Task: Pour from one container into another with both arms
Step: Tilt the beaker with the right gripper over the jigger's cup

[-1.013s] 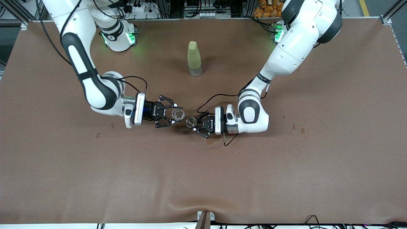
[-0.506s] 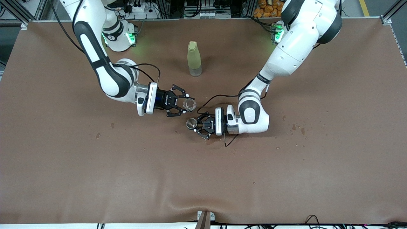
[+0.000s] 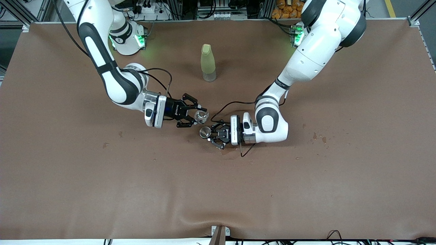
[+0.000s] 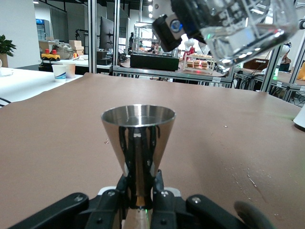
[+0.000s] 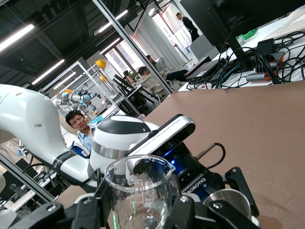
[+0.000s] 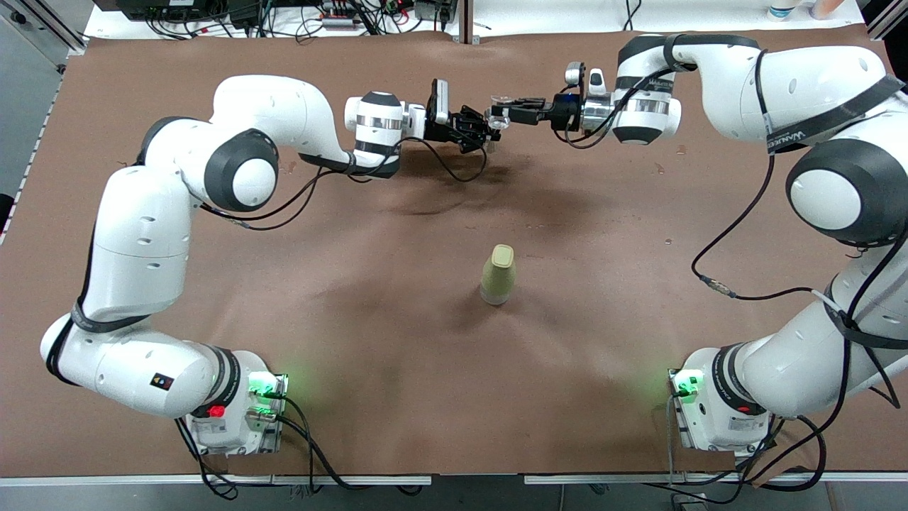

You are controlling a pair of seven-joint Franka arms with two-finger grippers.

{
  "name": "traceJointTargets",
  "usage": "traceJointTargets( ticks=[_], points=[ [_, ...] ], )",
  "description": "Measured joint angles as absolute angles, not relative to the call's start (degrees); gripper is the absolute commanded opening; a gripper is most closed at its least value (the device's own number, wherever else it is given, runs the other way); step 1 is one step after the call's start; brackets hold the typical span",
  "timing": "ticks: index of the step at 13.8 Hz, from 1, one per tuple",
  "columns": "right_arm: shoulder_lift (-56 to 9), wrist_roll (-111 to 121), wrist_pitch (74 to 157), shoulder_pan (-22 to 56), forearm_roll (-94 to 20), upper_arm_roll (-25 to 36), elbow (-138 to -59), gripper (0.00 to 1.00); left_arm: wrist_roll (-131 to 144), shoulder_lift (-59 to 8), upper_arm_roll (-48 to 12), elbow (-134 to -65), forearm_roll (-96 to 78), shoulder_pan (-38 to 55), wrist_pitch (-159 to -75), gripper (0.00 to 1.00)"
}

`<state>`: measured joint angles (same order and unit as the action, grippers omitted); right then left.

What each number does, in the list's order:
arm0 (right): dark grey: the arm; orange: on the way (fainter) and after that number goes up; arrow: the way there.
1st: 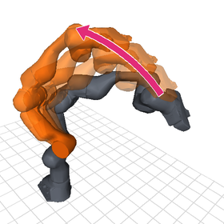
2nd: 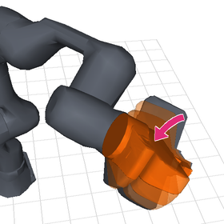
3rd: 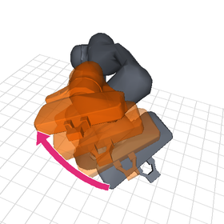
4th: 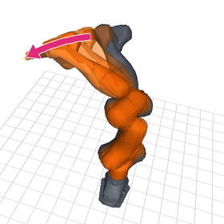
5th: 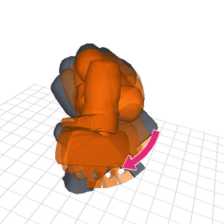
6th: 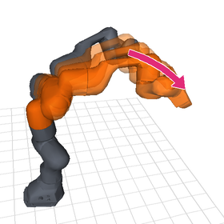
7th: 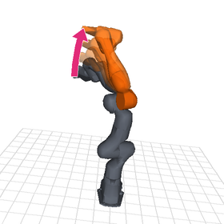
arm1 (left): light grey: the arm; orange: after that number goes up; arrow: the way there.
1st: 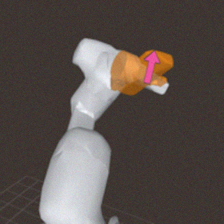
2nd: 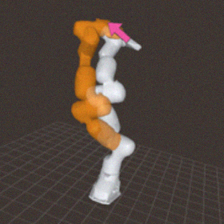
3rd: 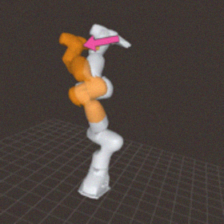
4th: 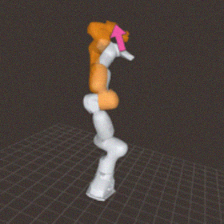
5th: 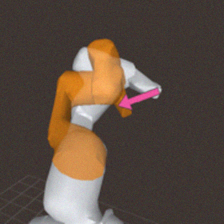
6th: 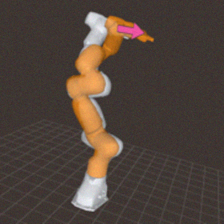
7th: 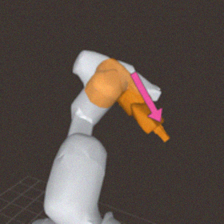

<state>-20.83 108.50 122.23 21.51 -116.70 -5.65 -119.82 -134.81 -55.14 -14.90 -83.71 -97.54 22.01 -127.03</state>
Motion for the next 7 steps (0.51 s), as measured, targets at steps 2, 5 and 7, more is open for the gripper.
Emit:
traceJointTargets(
  ticks=[2,5,7],
  points=[
    [-22.31,108.28,122.99,21.52,-116.72,-5.66,-117.92,0.05,-134.81,-55.15,-14.9,-83.7,-98.43,22.05,-127.03,0.0],
    [-24.33,107.15,123.09,21.52,-116.75,-5.66,-116.7,0.03,-134.81,-55.15,-14.9,-83.69,-98.56,22.14,-127.03,0.0],
    [-25.02,104.39,123.09,21.52,-116.75,-5.67,-116.67,0.03,-134.81,-55.15,-14.9,-83.68,-98.57,22.32,-127.03,0.0]
  ],
)
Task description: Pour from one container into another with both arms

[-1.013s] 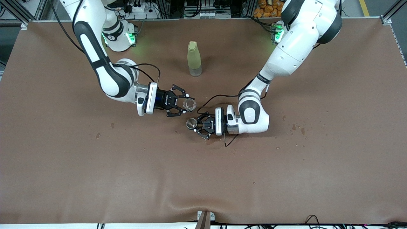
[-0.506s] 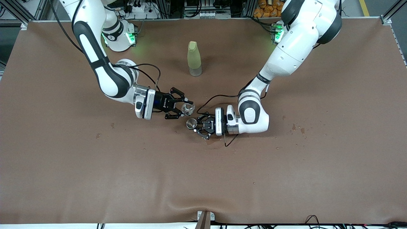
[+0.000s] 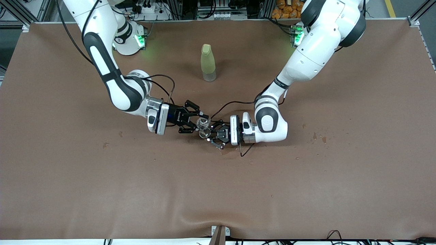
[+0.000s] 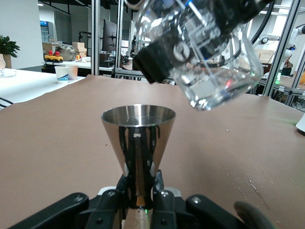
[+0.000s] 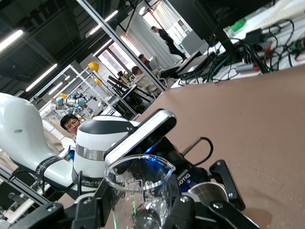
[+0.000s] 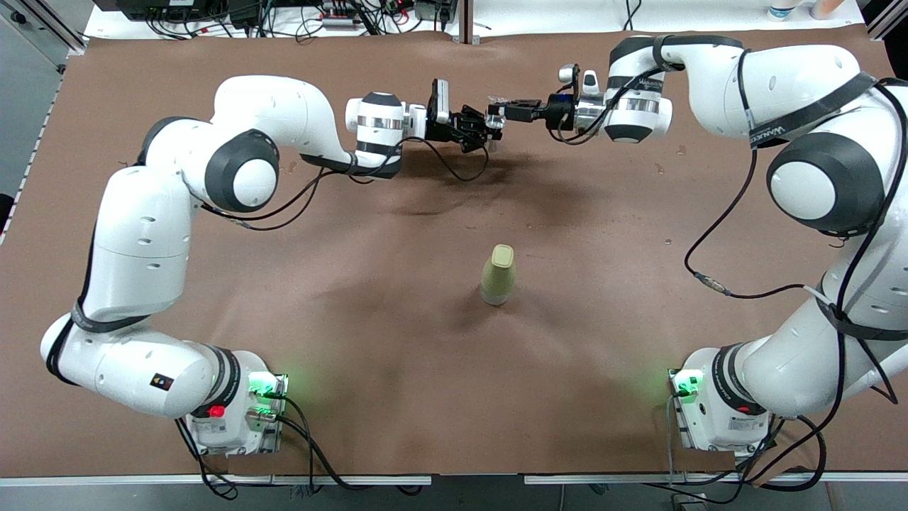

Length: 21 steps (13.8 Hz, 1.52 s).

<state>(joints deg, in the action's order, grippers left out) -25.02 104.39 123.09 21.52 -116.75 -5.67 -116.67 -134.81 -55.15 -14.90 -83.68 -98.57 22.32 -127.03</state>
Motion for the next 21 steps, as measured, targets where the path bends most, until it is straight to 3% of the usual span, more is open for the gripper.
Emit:
traceJointTargets(
  ticks=[21],
  points=[
    [-25.43,73.21,125.43,23.01,-116.77,-5.83,-116.45,0.0,-134.81,-55.15,-14.84,-83.67,-98.57,22.4,-127.03,0.0]
  ],
)
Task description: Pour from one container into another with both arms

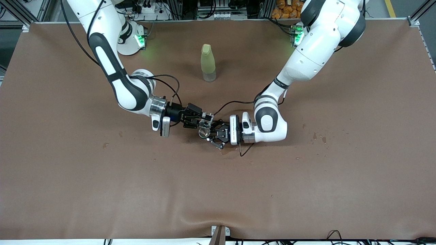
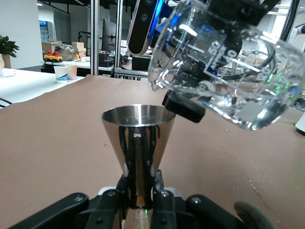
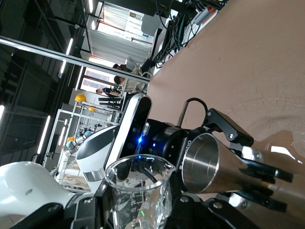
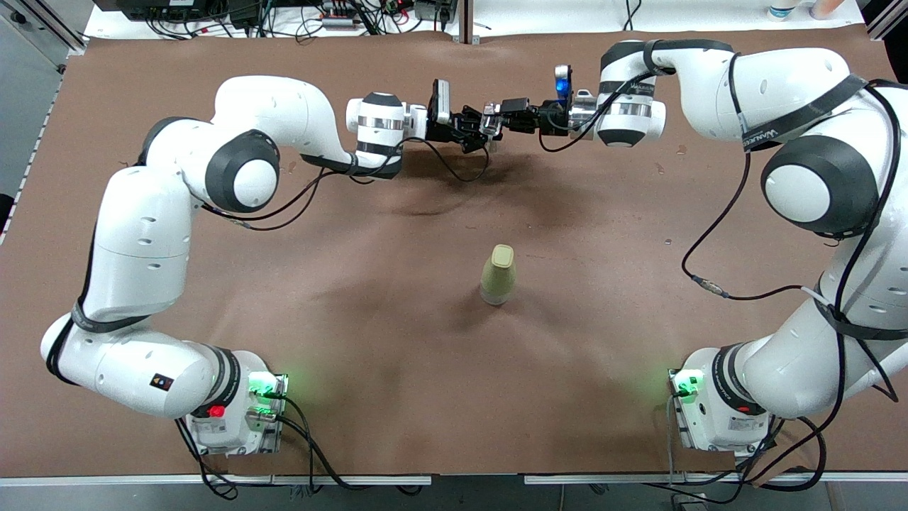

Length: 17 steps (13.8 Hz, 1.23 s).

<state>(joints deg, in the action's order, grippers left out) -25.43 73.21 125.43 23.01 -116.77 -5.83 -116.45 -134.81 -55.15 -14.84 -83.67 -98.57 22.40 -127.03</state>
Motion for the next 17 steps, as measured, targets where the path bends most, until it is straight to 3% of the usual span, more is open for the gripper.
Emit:
traceJointTargets(
  ticks=[17],
  points=[
    [-25.41,50.78,125.46,23.02,-118.1,-5.84,-115.65,0.0,-134.79,-55.16,-14.77,-83.66,-98.57,22.28,-127.03,0.0]
  ],
)
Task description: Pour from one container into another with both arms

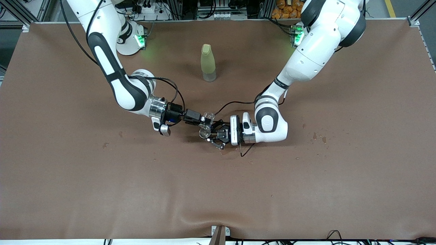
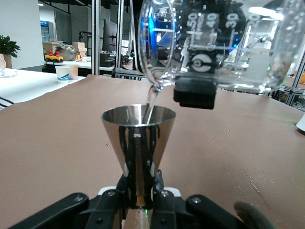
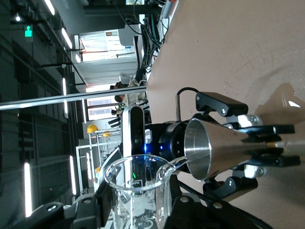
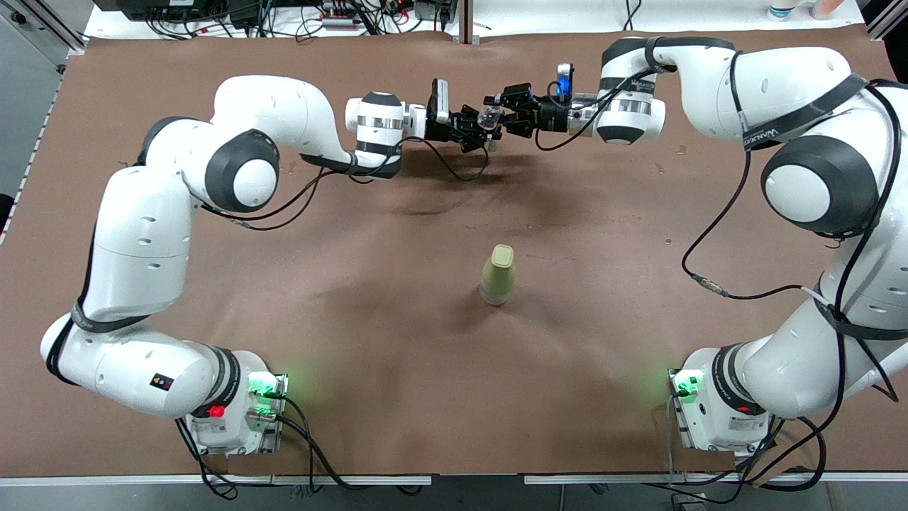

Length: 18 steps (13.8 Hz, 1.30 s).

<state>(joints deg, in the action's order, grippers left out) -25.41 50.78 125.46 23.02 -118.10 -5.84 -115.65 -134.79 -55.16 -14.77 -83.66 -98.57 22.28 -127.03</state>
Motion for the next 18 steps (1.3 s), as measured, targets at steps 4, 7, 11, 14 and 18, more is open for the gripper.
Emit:
traceJointTargets(
  ticks=[4,7,11,14,18],
  points=[
    [-25.41,44.22,125.46,23.02,-118.11,-5.83,-115.4,0.0,-134.76,-55.28,-14.77,-83.68,-98.57,22.36,-127.03,0.0],
    [-25.42,41.43,125.55,23.01,-118.12,-5.68,-115.23,0.0,-134.76,-55.3,-14.77,-83.73,-98.57,22.36,-127.03,0.0],
    [-25.42,35.15,125.58,23.01,-118.14,-5.54,-115.23,0.0,-134.76,-55.31,-14.78,-83.76,-98.57,22.39,-127.03,0.0],
    [-25.42,30.0,125.59,23.01,-118.16,-5.53,-115.23,0.0,-134.71,-55.31,-14.78,-83.76,-98.57,22.4,-127.03,0.0],
    [-25.42,29.26,125.58,23.01,-118.16,-5.51,-115.18,0.0,-134.68,-55.32,-14.78,-83.78,-98.57,22.41,-127.03,0.0]
  ],
)
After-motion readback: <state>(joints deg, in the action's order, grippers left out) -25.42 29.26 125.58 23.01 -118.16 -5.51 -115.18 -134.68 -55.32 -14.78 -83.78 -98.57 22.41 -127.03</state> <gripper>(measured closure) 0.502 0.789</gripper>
